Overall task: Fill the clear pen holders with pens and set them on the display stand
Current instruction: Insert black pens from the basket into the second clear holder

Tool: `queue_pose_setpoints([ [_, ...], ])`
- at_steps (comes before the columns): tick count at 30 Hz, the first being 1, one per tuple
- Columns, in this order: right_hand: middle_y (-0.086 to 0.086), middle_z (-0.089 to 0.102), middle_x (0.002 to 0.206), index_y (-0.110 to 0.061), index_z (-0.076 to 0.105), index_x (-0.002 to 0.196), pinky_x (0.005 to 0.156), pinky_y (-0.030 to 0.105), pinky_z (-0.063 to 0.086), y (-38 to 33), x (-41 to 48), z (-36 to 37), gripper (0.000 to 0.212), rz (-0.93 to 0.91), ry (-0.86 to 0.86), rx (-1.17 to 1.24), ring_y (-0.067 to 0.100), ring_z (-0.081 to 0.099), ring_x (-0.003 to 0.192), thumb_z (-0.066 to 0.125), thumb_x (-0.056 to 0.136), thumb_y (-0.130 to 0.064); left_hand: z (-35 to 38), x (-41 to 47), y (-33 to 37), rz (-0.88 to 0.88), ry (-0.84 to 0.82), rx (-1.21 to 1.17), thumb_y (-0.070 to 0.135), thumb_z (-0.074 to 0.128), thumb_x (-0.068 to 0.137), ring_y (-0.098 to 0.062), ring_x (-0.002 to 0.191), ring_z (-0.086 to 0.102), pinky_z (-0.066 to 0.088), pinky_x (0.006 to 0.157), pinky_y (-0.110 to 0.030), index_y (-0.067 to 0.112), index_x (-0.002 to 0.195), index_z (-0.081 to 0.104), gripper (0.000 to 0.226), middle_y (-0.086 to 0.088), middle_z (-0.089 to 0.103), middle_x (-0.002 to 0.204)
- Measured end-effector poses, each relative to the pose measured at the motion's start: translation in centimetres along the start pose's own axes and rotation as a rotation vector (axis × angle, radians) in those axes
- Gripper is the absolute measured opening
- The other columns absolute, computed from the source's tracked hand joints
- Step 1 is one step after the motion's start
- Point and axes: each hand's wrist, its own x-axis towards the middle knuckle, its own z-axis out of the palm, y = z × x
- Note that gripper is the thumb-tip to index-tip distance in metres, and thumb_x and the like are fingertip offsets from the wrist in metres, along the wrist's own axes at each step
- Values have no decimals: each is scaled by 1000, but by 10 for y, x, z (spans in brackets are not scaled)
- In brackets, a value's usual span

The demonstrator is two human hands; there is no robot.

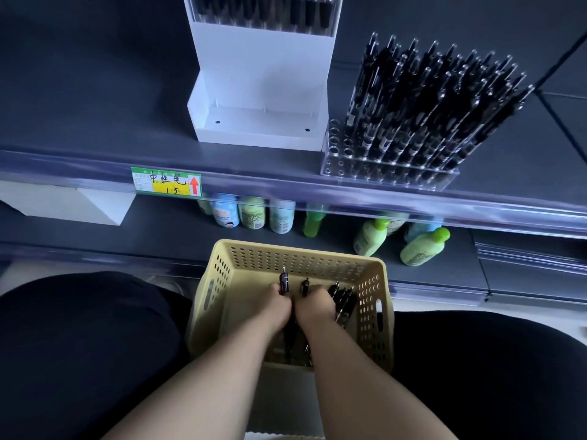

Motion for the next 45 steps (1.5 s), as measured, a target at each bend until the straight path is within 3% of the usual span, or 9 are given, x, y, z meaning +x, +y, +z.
queue_pose_setpoints([
  [10, 10, 65, 115, -7, 58, 117, 83, 22, 40, -7, -19, -16, 33, -217, 94, 132, 24, 58, 110, 52, 92, -28, -20, -32, 19, 125, 161, 55, 22, 52, 95, -27, 113, 54, 38, 84, -24, 7, 124, 53, 33, -11, 59, 123],
  [16, 9, 67, 103, -5, 59, 108, 80, 22, 40, -17, -43, -34, 26, -319, 136, 268, 23, 60, 94, 56, 87, -21, -32, -66, 25, 207, 171, 59, 21, 55, 92, -20, 88, 57, 43, 75, -26, 19, 111, 57, 19, -3, 65, 104],
  [20, -5, 58, 85, -12, 53, 111, 82, 35, 50, -34, -66, -53, 25, -436, 171, 435, 18, 57, 85, 57, 86, -16, -46, -95, 42, 349, 196, 10, 28, 63, 87, -19, 90, 62, 49, 81, -29, 26, 97, 59, 11, 1, 69, 99],
  [24, -4, 56, 88, -15, 48, 122, 75, 21, 37, -60, -87, -80, 36, -577, 244, 491, 15, 55, 84, 56, 87, -13, -64, -126, 72, 523, 221, -20, 20, 65, 87, -10, 90, 60, 38, 75, -20, 20, 107, 65, 20, 8, 66, 95],
  [28, -9, 58, 83, -20, 50, 117, 71, 23, 41, -88, -107, -113, 30, -700, 268, 467, 13, 57, 79, 53, 88, -15, -82, -139, 106, 650, 263, -24, 19, 70, 82, -10, 87, 65, 50, 81, -27, 27, 96, 68, 16, 10, 70, 89],
  [33, -12, 61, 84, -21, 56, 99, 77, 29, 51, -120, -123, -161, 8, -910, 362, 435, 10, 62, 79, 56, 91, -21, -105, -150, 152, 822, 225, -104, 16, 74, 78, -1, 85, 66, 48, 74, -17, 38, 86, 64, 25, 19, 70, 85],
  [37, -14, 63, 76, -24, 58, 90, 77, 40, 55, -148, -133, -207, 1, -1064, 500, 402, 17, 67, 75, 59, 89, -24, -118, -153, 192, 924, 252, -124, 27, 74, 77, 4, 93, 63, 47, 86, -17, 31, 109, 67, 32, 21, 68, 98],
  [41, -19, 59, 70, -29, 56, 86, 71, 13, 47, -174, -135, -246, 5, -1118, 653, 232, 7, 60, 72, 60, 87, -26, -119, -149, 229, 979, 140, -113, 29, 72, 79, 5, 92, 64, 48, 88, -16, 34, 105, 68, 27, 21, 70, 97],
  [45, -21, 53, 67, -25, 62, 91, 68, 12, 40, -176, -121, -254, 4, -1096, 709, 81, 8, 56, 70, 61, 87, -25, -114, -136, 239, 972, 77, -172, 23, 74, 78, -1, 95, 65, 50, 89, -21, 28, 105, 69, 28, 16, 71, 99],
])
